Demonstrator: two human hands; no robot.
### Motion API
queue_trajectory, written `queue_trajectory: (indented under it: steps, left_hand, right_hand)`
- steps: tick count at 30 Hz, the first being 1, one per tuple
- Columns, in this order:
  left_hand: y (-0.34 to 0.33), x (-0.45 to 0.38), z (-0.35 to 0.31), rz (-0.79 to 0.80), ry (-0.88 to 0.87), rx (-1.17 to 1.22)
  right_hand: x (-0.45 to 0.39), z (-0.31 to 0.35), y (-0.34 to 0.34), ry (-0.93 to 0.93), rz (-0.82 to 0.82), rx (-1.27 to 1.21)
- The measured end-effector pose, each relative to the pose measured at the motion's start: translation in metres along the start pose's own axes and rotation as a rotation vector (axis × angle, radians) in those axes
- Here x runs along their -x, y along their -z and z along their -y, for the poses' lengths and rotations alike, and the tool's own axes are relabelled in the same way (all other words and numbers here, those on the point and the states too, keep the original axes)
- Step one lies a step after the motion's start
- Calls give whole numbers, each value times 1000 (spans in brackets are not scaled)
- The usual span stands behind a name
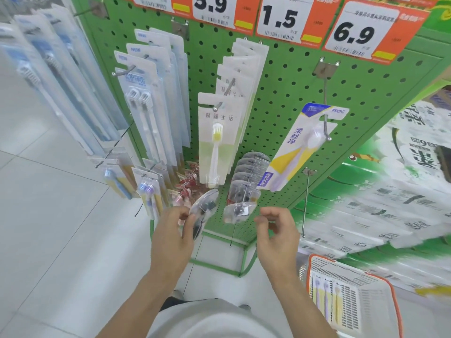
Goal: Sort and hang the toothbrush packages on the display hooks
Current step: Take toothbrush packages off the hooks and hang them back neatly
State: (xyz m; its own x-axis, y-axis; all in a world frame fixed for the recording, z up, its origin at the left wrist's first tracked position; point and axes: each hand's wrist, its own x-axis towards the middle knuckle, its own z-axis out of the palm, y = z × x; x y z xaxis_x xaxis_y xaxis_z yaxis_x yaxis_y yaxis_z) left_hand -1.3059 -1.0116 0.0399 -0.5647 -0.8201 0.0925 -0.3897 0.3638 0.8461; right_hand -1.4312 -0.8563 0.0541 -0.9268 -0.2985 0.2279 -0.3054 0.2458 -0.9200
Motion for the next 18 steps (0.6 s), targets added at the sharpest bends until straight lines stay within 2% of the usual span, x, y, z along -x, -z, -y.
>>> queue_trajectory:
  steps: [4,9,13,15,18]
  left_hand:
    - [14,16,-3,74,129,214]
    - [20,16,-14,-15,277,351]
    - [29,13,-22,-33,447,554]
    - [34,13,-21,-23,527,666]
    - [40,13,-16,14,612,778]
  right_hand:
    - [15,2,-2,30,236,0]
    - [28,1,-11,-132,592,75]
    - [33,11,-14,-293,731,-47]
    - [35,16,-15,-386,747,-158]
    - [41,18,-17,-422,752,-192]
